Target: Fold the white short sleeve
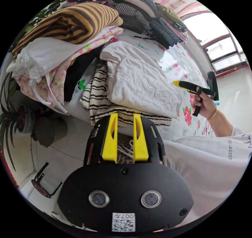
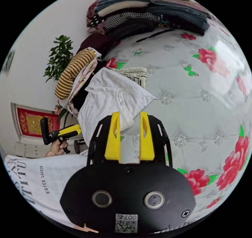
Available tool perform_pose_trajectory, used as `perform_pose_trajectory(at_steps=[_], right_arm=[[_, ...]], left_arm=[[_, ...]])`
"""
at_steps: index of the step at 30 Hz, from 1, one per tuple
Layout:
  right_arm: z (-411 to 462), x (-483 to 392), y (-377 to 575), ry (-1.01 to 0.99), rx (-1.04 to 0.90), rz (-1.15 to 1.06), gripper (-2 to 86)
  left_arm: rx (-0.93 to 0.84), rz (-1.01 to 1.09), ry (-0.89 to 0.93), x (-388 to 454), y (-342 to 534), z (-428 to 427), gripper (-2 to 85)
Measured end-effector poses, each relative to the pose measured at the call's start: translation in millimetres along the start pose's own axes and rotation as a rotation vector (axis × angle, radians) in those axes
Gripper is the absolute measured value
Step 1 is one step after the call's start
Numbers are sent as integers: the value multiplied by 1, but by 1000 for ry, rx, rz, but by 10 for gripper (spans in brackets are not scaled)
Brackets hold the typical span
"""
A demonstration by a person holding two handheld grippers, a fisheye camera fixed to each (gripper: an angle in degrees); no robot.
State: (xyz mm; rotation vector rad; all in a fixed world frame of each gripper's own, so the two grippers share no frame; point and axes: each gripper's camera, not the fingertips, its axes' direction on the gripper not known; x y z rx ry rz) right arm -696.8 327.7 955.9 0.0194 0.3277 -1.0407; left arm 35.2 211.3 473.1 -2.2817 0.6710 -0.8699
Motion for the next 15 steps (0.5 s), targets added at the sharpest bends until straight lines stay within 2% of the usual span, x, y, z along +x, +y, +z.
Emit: perform_pose_trajectory(at_steps=[3, 6, 8, 9, 12, 15], right_arm=[[24, 45, -14, -210, -28, 211, 71], [39, 39, -35, -268, -71, 228, 30], [16, 10, -49, -177, -15, 150, 17], [-11, -21, -54, -105, 81, 31, 13], [-41, -94, -60, 108, 162, -240, 17], [-15, -97, -75, 228, 74, -206, 32]], left_arm=[[-38, 67, 13, 1, -6, 9, 86], [-92, 81, 42, -1, -13, 23, 86], [-97, 120, 31, 4, -15, 24, 86], [-94, 155, 17, 9, -14, 25, 86], [-86, 217, -6, 18, -8, 27, 84], [-98, 250, -13, 26, -4, 26, 84]])
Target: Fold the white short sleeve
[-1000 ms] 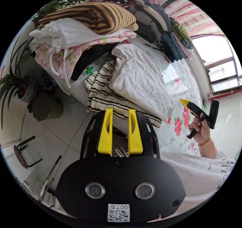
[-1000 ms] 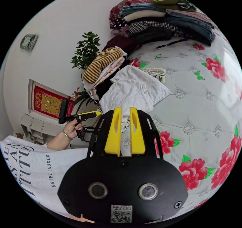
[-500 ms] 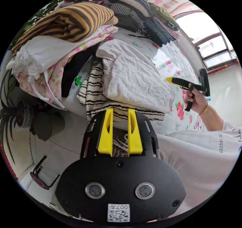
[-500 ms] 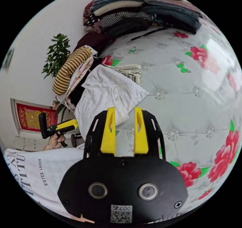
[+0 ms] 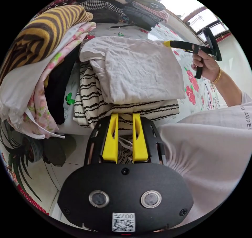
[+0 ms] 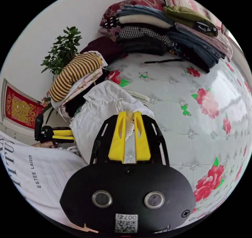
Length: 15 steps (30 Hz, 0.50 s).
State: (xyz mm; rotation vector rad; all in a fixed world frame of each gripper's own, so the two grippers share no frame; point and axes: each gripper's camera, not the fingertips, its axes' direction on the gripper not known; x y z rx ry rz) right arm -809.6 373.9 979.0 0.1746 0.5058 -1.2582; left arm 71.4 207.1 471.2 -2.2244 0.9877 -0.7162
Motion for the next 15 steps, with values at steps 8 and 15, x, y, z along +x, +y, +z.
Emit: perform_pose_trajectory(at_steps=[8, 15], right_arm=[[-25, -29, 55, -83, 132, 47, 42], [74, -128, 43, -62, -139, -255, 27]], left_arm=[[48, 16, -165, 9, 37, -31, 78], [-36, -22, -198, 15, 6, 10, 80]])
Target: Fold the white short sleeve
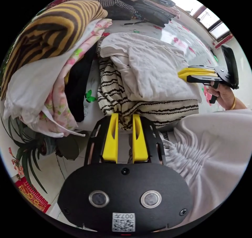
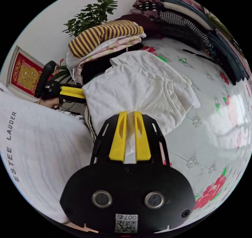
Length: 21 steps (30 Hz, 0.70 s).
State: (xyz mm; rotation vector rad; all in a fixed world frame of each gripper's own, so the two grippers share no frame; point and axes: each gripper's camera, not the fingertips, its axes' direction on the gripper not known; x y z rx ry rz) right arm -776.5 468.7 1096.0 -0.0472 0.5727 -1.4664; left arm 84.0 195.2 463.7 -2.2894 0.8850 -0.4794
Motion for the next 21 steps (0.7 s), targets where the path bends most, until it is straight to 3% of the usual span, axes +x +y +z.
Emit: perform_pose_trajectory(at_steps=[5, 16, 19, 21], right_arm=[[10, 25, -21, -49, -46, 33, 4], [3, 109, -116, 161, -87, 220, -2], [-23, 121, -126, 178, -25, 282, -3], [-61, 102, -111, 170, 118, 248, -3]], left_arm=[[20, 123, -86, 30, -22, -1, 69], [107, 204, -176, 37, -135, 8, 64], [136, 200, -181, 39, -125, -12, 53], [212, 241, -142, 45, -96, -33, 33]])
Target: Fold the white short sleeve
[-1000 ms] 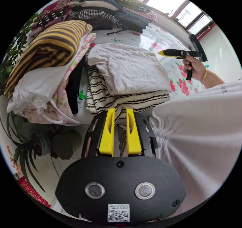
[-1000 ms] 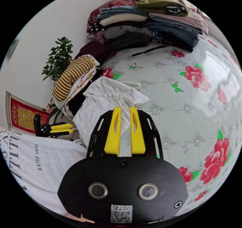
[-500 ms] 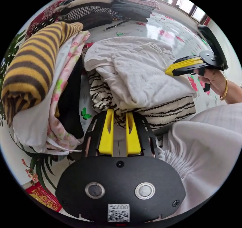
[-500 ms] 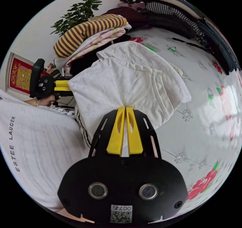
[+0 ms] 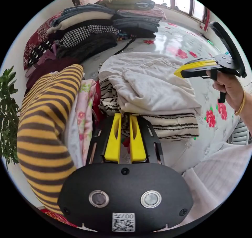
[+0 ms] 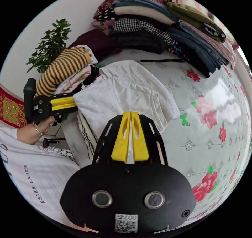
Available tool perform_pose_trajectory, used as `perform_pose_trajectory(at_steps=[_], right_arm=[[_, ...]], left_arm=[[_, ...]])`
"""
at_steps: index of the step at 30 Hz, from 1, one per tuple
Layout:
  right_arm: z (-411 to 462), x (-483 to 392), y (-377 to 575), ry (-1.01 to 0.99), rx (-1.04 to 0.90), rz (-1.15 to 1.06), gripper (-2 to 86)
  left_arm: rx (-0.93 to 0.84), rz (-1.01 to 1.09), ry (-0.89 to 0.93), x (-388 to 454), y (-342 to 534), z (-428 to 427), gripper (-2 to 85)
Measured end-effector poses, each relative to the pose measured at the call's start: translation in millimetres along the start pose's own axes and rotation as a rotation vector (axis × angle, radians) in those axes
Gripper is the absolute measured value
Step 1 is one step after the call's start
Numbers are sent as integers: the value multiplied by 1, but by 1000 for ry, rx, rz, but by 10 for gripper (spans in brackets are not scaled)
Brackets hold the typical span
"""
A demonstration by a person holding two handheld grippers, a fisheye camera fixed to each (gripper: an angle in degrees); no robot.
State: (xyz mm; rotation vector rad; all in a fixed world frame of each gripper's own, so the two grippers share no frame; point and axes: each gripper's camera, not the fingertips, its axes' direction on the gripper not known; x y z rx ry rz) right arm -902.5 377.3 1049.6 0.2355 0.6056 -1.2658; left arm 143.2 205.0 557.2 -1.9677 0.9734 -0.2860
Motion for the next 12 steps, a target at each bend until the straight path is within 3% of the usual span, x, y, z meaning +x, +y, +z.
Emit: perform_pose_trajectory(at_steps=[4, 8, 12], right_arm=[[-42, -21, 54, -63, 148, -49, -3], [-1, -43, 97, -53, -52, -96, -3], [42, -55, 106, -12, -154, -118, -3]], left_arm=[[185, 20, 33, 11, 65, -73, -5], [254, -148, -70, -33, 87, -124, -8], [326, -208, 120, -102, 87, -162, -6]])
